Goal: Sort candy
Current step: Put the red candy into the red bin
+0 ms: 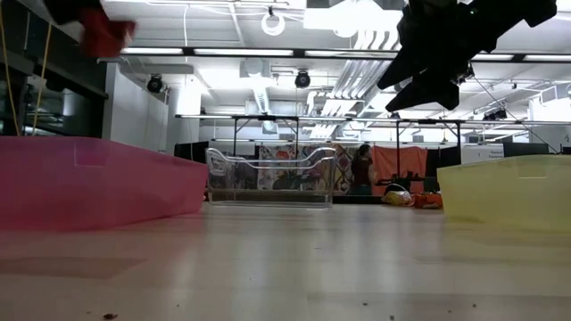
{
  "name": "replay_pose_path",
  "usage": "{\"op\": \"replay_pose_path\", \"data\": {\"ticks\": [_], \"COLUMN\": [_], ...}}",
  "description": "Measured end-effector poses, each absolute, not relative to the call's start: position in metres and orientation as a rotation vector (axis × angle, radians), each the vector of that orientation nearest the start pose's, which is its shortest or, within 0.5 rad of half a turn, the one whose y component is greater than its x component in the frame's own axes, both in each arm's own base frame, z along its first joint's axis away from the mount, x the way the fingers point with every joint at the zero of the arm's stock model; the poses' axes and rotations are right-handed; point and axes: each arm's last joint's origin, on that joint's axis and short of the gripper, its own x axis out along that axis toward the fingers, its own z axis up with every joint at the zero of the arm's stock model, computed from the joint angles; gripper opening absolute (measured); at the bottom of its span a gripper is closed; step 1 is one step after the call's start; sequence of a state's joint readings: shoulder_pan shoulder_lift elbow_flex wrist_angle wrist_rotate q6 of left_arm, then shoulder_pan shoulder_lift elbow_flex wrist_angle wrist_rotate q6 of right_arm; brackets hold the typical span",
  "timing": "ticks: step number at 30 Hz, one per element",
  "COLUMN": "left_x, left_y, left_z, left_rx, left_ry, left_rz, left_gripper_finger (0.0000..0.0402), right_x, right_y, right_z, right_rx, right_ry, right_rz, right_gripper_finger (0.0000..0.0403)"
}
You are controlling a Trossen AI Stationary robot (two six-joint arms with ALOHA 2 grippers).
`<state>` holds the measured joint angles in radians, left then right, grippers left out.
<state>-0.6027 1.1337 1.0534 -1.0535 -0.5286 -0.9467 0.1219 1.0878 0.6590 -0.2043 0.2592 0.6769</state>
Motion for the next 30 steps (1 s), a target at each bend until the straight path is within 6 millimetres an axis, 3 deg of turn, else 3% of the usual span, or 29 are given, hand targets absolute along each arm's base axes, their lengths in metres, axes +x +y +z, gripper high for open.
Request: {"op": "replay_pose_path", "data": {"ticks": [6, 16, 22, 25, 30], "left_x": [0.192, 0.197, 0.188, 0.189, 0.196], "left_y": [-0.073, -0.059, -0.056, -0.054, -0.048], "left_z": [0.291, 0.289, 0.313, 0.323, 0.332], "left_rx": [-0.239, -0.33, -0.483, -0.486, -0.458], "left_ry": [0.962, 1.026, 0.88, 0.745, 0.603], "left_rz": [0.419, 0.407, 0.349, 0.349, 0.383], "left_gripper_finger": [0.0025, 0.0153, 0.0177, 0.0176, 0.0175], "right_x": [0.223, 0.227, 0.232, 0.229, 0.212], "right_y": [0.02, 0.021, 0.028, 0.041, 0.08], "right_z": [0.236, 0.242, 0.287, 0.298, 0.287], "right_rx": [0.54, 0.594, 0.722, 0.715, 0.816], "right_ry": [0.521, 0.458, 0.342, 0.529, 1.004], "right_rz": [-0.326, -0.271, -0.054, 0.005, 0.022], "right_gripper_finger": [0.0222, 0.0222, 0.0222, 0.0222, 0.0222]}}
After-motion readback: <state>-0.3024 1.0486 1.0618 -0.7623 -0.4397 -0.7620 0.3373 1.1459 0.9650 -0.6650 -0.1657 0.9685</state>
